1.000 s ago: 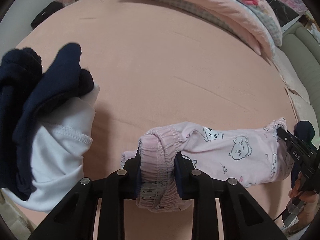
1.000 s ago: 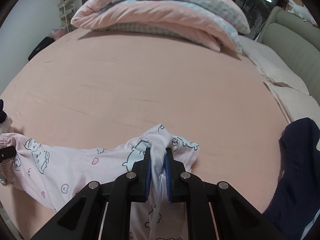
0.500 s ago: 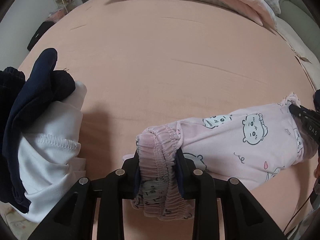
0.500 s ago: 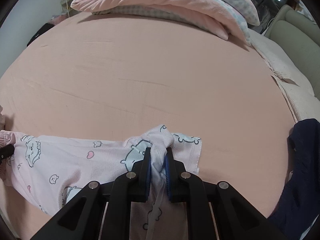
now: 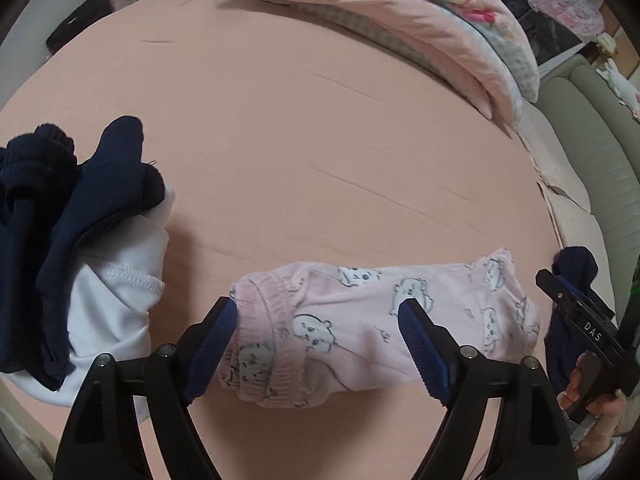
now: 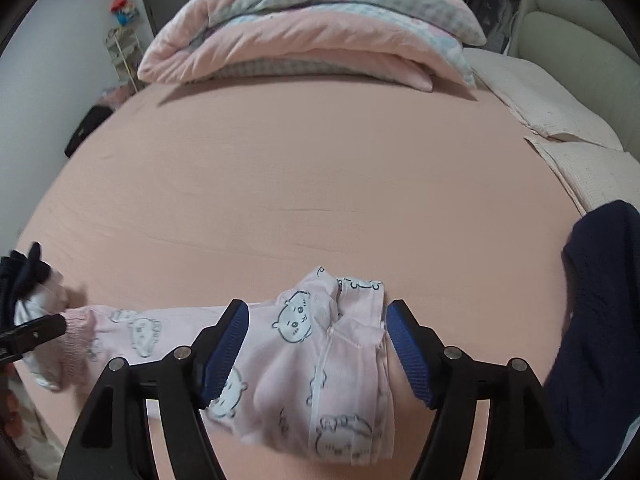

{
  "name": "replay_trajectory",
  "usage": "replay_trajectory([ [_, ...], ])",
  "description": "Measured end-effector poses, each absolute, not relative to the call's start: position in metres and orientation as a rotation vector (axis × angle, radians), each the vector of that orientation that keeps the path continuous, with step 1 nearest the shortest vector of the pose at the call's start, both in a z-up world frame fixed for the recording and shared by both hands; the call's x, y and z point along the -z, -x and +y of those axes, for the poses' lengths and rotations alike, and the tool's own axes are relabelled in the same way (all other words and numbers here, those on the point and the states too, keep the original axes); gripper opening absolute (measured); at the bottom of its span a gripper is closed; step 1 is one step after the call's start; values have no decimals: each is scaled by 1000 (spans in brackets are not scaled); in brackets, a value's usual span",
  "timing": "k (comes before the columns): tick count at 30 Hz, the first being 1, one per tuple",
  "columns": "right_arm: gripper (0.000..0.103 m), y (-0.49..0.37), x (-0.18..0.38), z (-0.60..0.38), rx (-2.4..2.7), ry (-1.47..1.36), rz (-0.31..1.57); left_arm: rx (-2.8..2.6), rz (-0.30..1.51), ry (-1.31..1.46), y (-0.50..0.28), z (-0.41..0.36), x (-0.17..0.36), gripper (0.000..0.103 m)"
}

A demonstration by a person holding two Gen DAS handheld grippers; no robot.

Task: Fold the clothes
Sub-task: 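Open both grippers and release the pants onto the sheet, then move the left gripper to the cuffs while the right gripper approaches the waistband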

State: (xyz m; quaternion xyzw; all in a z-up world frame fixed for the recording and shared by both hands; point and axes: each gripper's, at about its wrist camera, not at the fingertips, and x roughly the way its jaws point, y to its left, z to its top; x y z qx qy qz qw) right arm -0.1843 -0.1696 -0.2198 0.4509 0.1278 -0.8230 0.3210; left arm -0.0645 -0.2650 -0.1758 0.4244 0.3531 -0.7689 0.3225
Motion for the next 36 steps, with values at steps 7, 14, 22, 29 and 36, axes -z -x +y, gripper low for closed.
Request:
replay_trajectory([
  [7, 71, 174, 210, -152, 2190, -1186, 377, 2062, 878, -1113, 58, -261, 168, 82],
  [14, 71, 161, 213, -136, 2190, -1220, 370, 2086, 791, -1150, 69, -257, 175, 83],
  [22, 71, 148, 234, -119, 2191, -1294, 327, 2103, 715, -1223, 58, -244, 193, 83],
  [29, 71, 146, 257, -109, 2203, -1358, 322, 2071, 714, -1259, 54, -245, 219, 83],
  [36, 71, 151, 275, -104, 2195, -1387, 303, 2057, 776, -1242, 50, -253, 240, 83],
])
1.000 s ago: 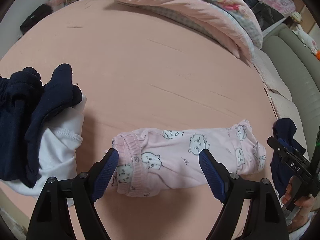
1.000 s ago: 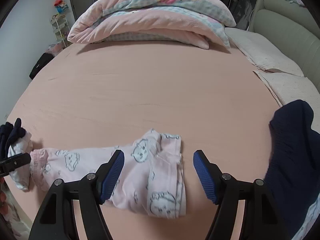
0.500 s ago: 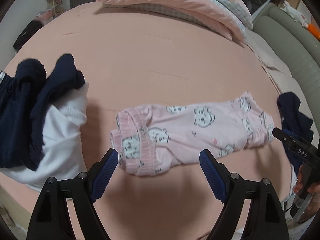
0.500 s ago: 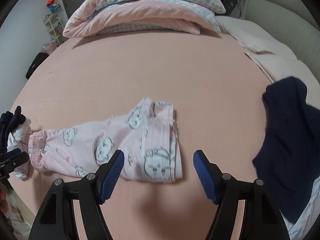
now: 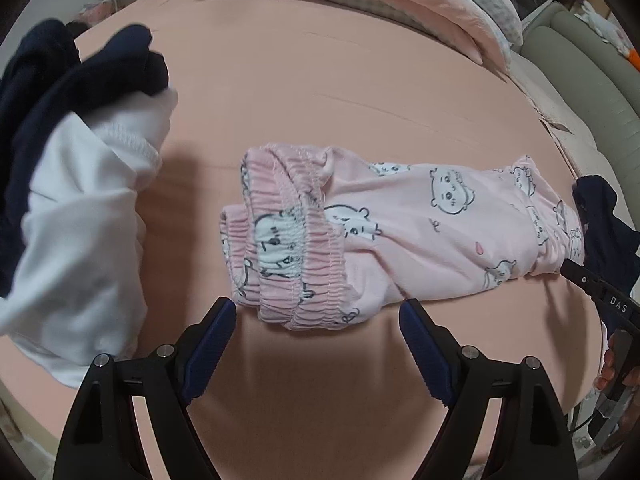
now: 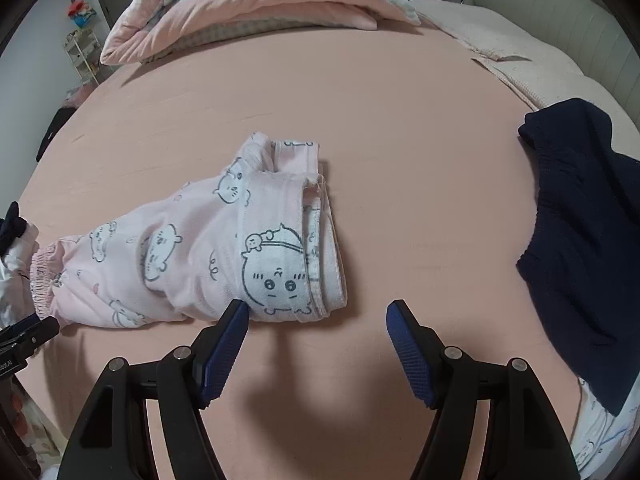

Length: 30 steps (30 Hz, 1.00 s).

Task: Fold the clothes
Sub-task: 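Move the left gripper to the cuffs while the right gripper approaches the waistband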

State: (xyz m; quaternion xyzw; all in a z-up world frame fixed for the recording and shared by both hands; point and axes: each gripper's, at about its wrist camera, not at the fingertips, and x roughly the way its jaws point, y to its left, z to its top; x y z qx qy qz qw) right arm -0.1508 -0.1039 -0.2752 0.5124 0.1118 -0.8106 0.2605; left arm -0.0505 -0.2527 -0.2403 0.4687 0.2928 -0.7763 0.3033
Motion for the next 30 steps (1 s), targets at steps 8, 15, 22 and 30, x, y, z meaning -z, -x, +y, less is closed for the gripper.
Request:
replay_trajectory([
  [8, 71, 146, 278, -105, 2198, -1354, 296, 2046, 802, -1254, 55, -256, 252, 83],
  [15, 71, 134, 279, -110, 2172, -1298, 380, 2055, 812, -1217, 55, -259, 254, 83],
  [22, 71, 133, 291, -120, 2172, -1298, 458, 2053, 781, -1206, 58, -260, 257, 83],
  [30, 50, 126, 291, -119, 2213, -1246, 469, 2030, 641, -1249, 63, -253, 259, 66],
])
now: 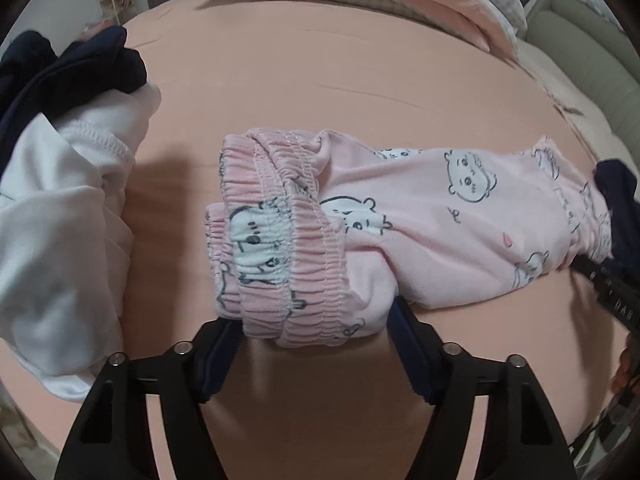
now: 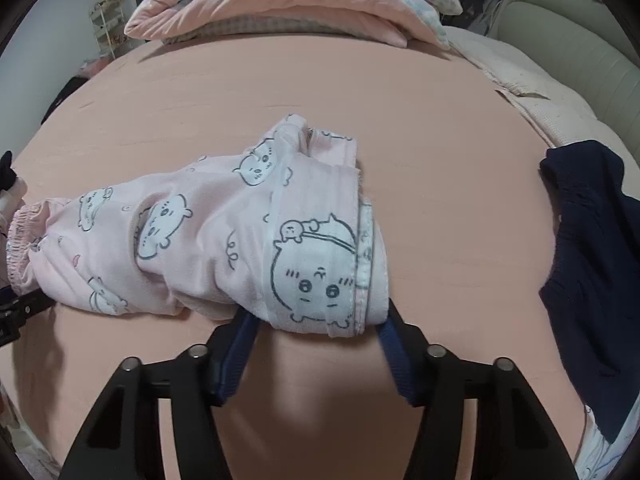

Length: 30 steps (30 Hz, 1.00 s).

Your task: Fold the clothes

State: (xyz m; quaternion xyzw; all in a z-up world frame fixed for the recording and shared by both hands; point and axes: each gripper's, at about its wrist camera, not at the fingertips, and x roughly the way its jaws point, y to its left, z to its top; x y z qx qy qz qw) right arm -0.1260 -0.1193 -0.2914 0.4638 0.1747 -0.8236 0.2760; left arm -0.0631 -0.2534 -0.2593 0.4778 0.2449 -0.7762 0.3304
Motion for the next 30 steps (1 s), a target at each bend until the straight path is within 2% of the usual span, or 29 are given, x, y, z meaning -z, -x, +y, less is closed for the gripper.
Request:
replay_trajectory([
  [1, 42, 126, 291, -119, 2216, -1246, 467, 2028, 648, -1243, 61, -254, 258, 65],
  [6, 34, 130, 281, -120, 2223, -1222, 432, 2028, 649, -1230, 53, -257, 257, 38],
  [9, 31, 134, 274, -125, 2241, -1195, 458, 2036, 597, -1251, 55, -255, 257, 32],
  [15, 27, 144, 273, -130, 2274, -1206, 484, 2023, 584, -1259, 58, -249, 254, 27],
  [18, 26, 155, 278, -125, 2291, -1234, 483, 1974, 554, -1265, 35, -258, 262, 17],
  [20, 26, 164, 282, -122, 2302, -1254, 482, 1956, 602, -1248, 25, -265, 264, 11],
  [24, 26, 178, 281, -120, 2272, -1322, 389, 1948, 543, -1258, 22, -266, 262, 11],
  [30, 35, 185, 284, -106, 2200, -1411, 256, 2034, 713, -1237, 12, -260, 263, 12],
])
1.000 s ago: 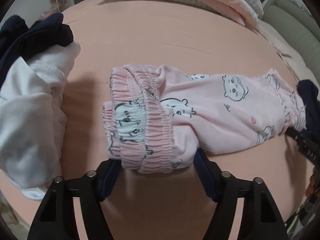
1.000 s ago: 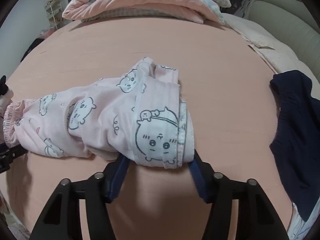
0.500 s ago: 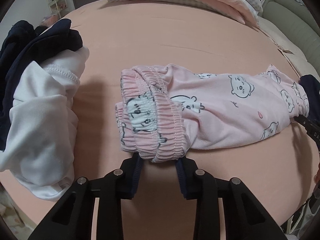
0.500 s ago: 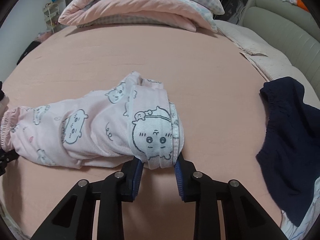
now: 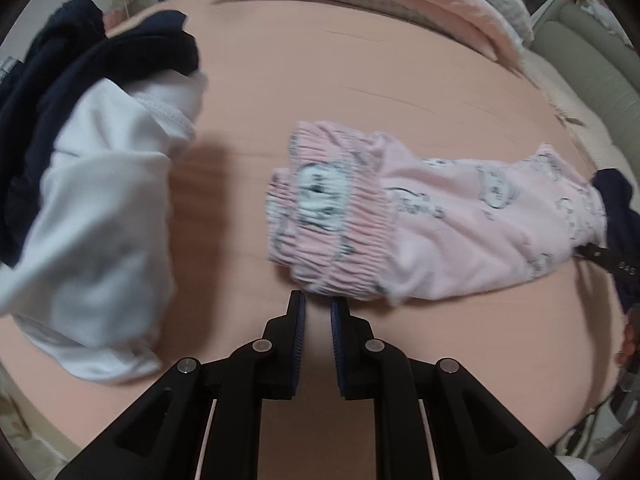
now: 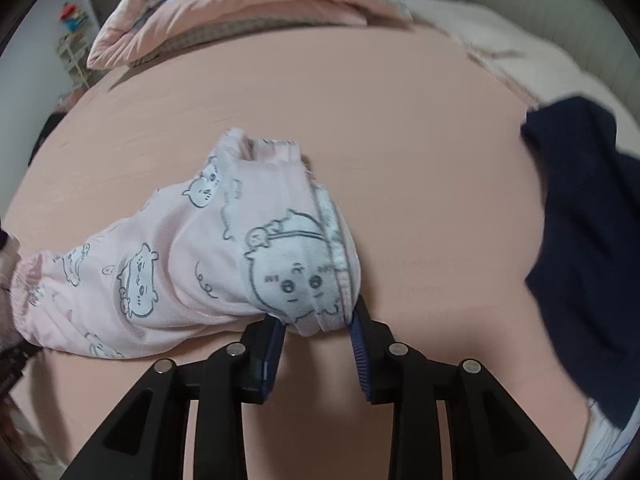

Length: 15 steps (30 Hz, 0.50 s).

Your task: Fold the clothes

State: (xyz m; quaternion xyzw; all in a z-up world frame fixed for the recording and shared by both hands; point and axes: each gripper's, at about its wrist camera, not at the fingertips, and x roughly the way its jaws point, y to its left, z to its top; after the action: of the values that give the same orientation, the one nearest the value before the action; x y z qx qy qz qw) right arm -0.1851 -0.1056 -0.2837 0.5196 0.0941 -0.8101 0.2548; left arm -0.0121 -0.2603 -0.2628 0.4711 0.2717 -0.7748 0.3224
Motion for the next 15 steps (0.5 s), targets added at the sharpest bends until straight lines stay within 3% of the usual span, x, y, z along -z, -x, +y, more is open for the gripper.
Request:
replay_trajectory([
  [3, 48, 187, 282, -97, 2182, -1440, 209, 2027, 772, -1243, 8, -261, 264, 13],
  [5, 64, 185, 277, -94, 2199, -1435, 219, 2030, 850, -1225, 3, -264, 263, 14],
  [7, 66, 181, 271, -91, 2209, -1417, 219, 2035, 931, -1208, -2, -267, 263, 22],
  [9, 67, 178, 265, -90, 2207, -1416, 217, 2028, 1006, -1199, -6, -269, 265, 58],
  [10, 67, 177, 263, -90, 2210, -1413, 223, 2032, 1020, -1184, -8, -270, 265, 63],
  [15, 68, 156, 245, -102, 2244, -1316, 344, 2026, 1065, -1169, -14, -272, 266, 65],
])
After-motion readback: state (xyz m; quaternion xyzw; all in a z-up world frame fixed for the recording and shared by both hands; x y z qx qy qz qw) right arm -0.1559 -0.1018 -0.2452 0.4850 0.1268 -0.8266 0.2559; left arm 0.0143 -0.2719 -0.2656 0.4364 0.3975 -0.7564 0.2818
